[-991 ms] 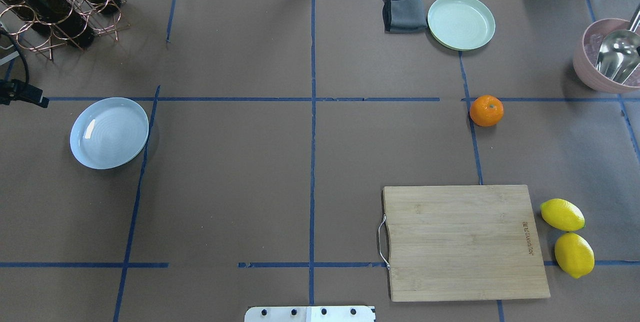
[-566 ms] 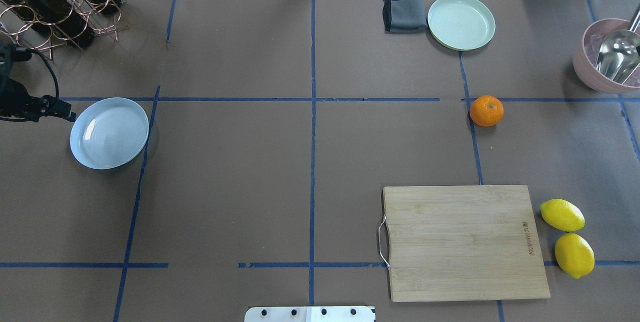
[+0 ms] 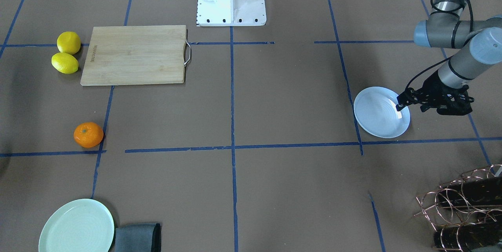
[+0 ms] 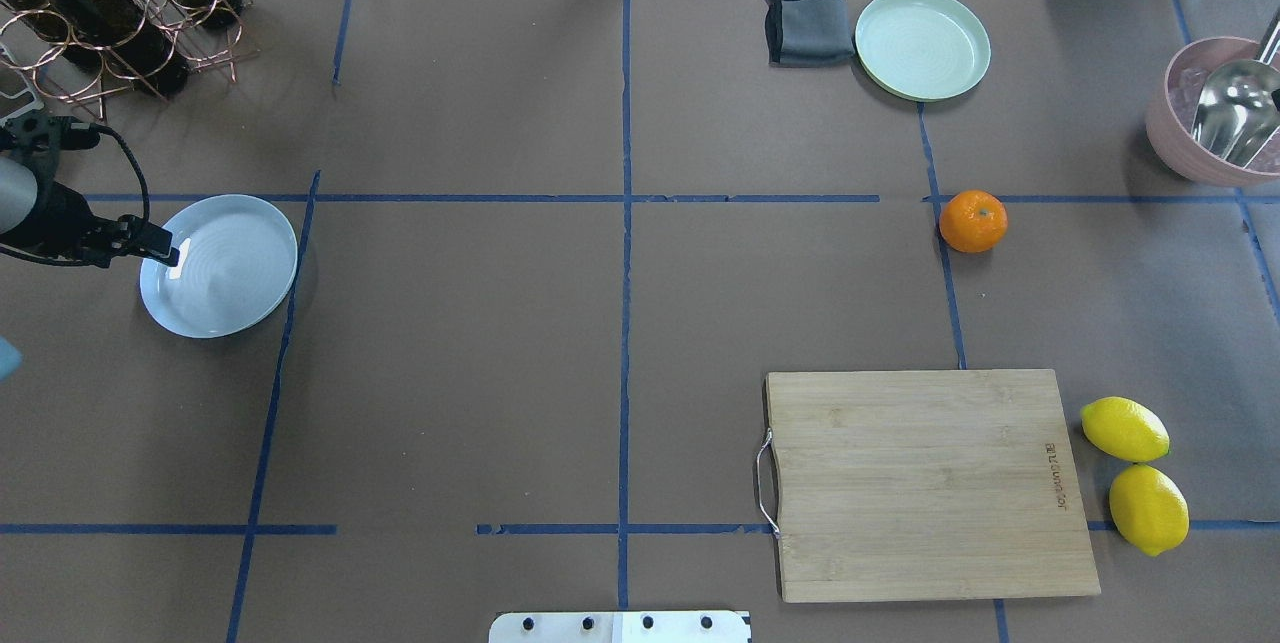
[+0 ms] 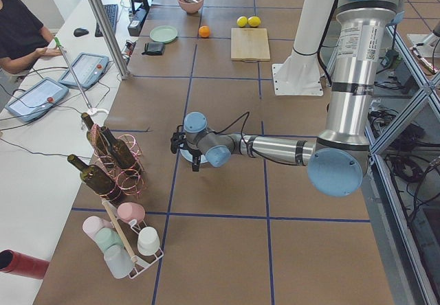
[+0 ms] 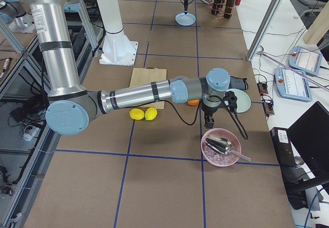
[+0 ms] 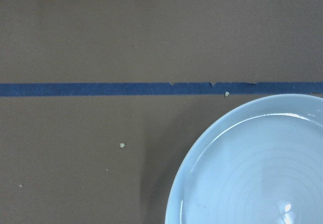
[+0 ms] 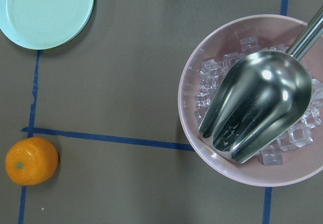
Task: Pick orange to plate
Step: 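Reach the left gripper down to the rim of the light blue plate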
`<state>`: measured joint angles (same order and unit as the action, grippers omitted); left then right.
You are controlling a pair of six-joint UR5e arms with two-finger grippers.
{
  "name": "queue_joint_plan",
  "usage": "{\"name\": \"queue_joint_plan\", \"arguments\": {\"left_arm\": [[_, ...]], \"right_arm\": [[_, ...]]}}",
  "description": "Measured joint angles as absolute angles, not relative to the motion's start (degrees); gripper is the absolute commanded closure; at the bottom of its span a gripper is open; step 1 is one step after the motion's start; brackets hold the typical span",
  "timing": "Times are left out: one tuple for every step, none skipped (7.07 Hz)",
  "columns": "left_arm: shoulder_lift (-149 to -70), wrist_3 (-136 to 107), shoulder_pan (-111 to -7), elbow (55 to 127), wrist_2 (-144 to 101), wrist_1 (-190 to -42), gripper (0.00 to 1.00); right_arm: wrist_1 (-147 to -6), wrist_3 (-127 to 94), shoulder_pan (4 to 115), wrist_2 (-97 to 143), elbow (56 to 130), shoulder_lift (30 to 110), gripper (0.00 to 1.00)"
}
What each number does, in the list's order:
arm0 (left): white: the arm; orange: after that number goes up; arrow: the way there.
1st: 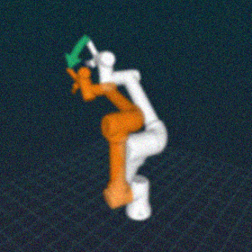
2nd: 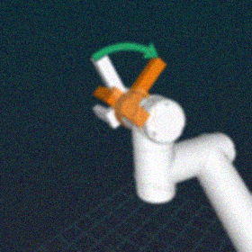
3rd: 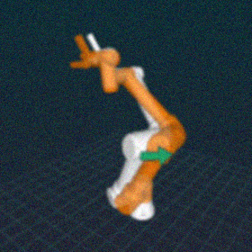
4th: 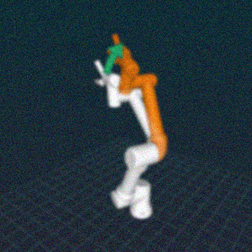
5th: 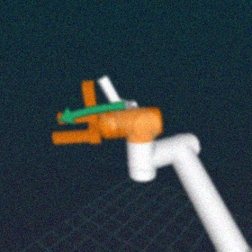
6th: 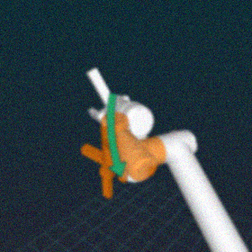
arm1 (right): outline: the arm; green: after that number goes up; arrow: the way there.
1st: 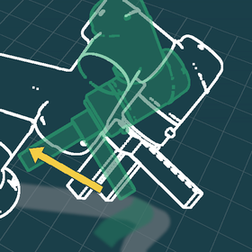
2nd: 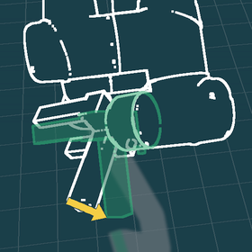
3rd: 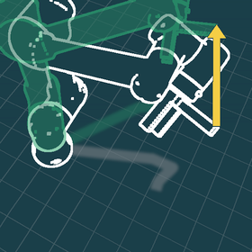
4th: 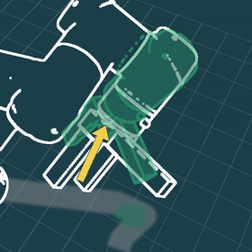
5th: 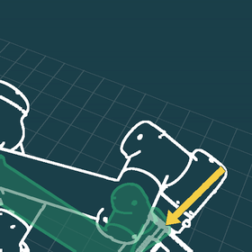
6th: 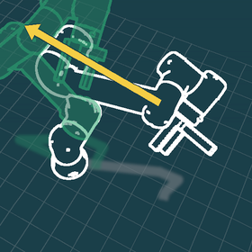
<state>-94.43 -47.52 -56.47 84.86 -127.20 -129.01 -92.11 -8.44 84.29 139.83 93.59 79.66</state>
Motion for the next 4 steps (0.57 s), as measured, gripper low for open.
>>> {"name": "queue_joint_plan", "arguments": {"left_arm": [[-94.4,-47.6,-56.3,84.5,-127.2,-129.0,0.18],[-94.4,-47.6,-56.3,84.3,-127.3,-129.0,0.21],[-94.4,-47.7,-56.3,84.2,-127.3,-129.0,0.39],[-94.4,-47.7,-56.3,84.2,-127.3,-129.0,0.67]], "right_arm": [[-92.1,-8.9,84.3,139.8,93.9,79.6,0.0],[-92.1,-9.1,84.3,139.8,94.1,79.6,0.0],[-92.1,-9.2,84.3,139.8,94.1,79.6,0.0],[-92.1,-9.2,84.3,139.8,94.1,79.5,0.0]]}}
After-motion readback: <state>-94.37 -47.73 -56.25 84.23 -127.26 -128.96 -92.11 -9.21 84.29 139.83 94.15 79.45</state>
